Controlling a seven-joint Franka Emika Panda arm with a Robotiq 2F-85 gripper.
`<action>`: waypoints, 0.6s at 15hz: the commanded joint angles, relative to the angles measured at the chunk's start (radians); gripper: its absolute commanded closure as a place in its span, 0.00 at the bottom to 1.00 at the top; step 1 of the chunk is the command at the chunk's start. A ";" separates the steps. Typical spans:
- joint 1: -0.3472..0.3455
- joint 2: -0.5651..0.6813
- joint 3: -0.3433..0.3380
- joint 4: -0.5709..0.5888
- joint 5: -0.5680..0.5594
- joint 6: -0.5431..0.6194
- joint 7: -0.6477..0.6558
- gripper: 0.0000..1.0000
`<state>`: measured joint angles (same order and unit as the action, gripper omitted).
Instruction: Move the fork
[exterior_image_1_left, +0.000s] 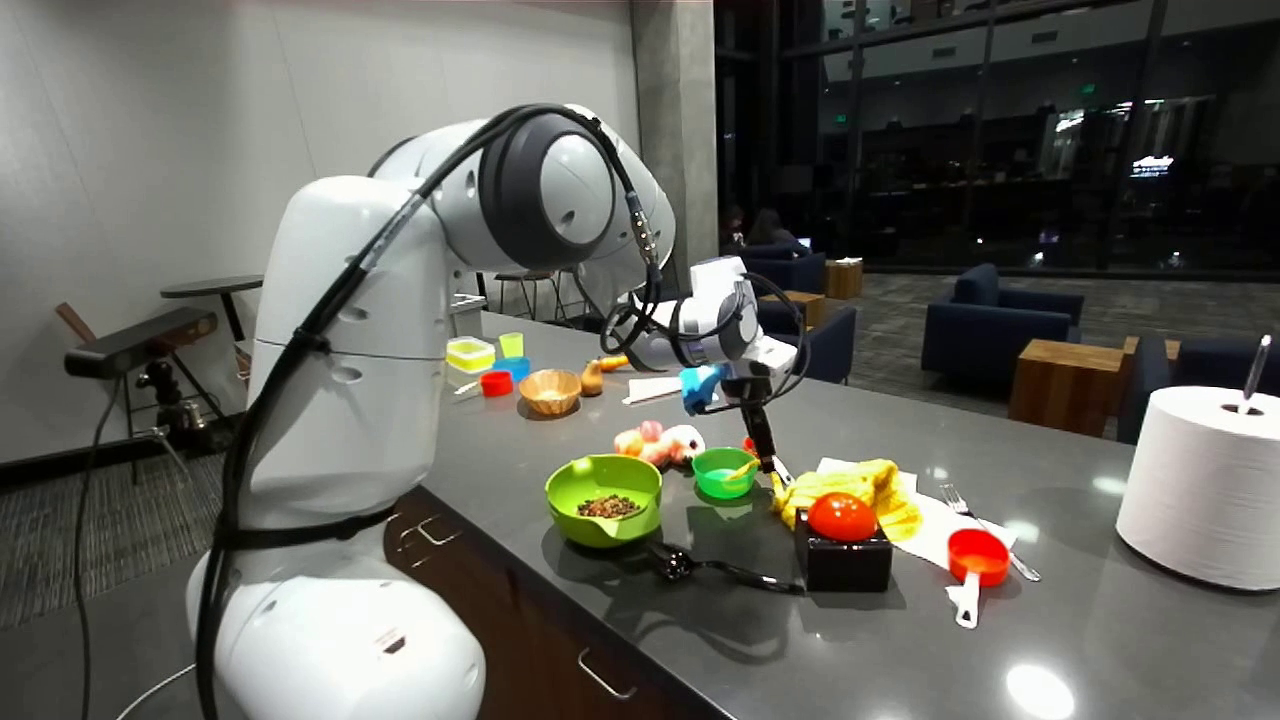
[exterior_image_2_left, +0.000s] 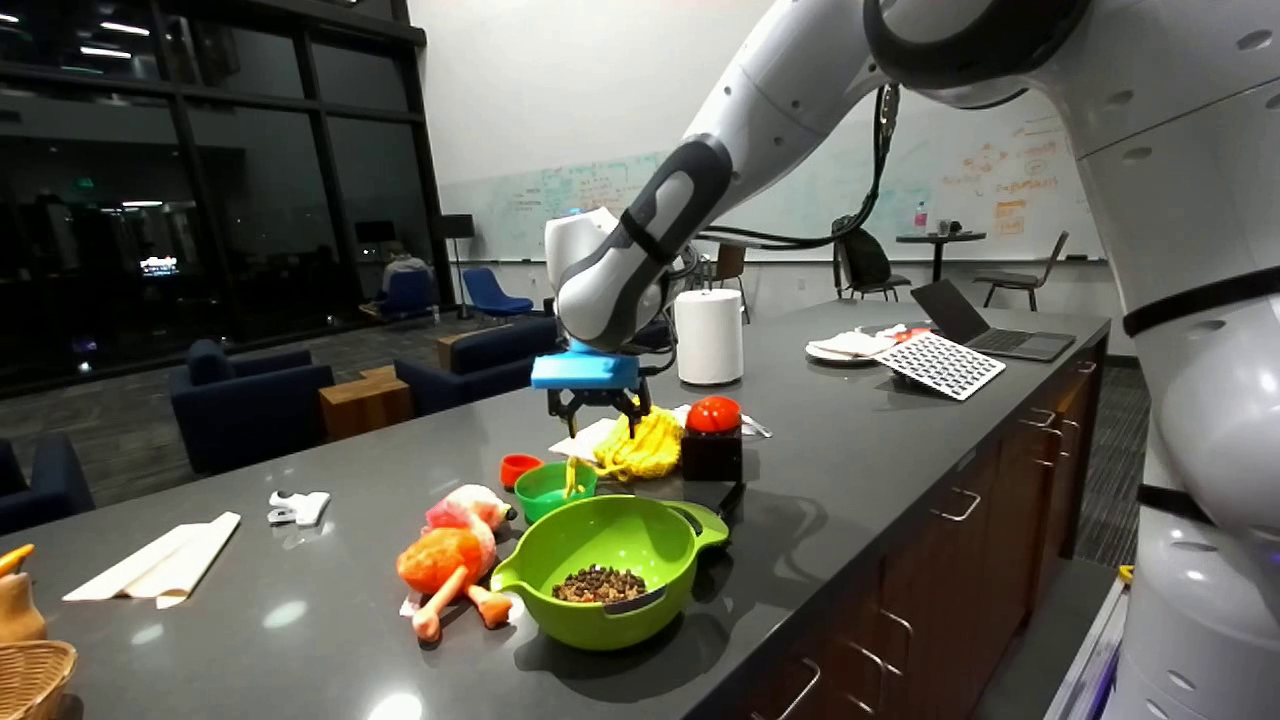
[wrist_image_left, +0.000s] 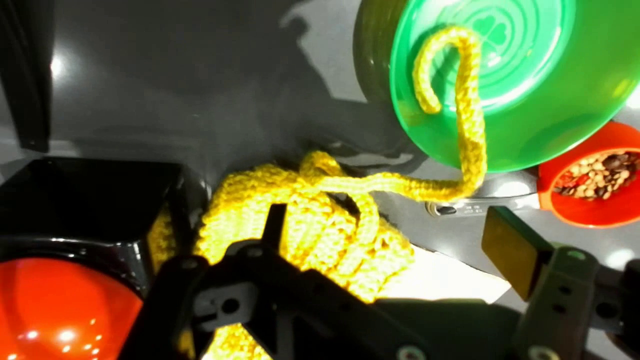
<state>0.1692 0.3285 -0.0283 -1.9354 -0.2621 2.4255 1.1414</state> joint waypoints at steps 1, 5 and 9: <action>0.000 -0.098 0.026 -0.028 0.048 -0.121 -0.096 0.00; -0.005 -0.196 0.064 -0.075 0.054 -0.171 -0.228 0.00; -0.010 -0.304 0.112 -0.156 0.156 -0.192 -0.418 0.00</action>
<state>0.1686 0.1357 0.0496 -1.9976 -0.1900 2.2587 0.8603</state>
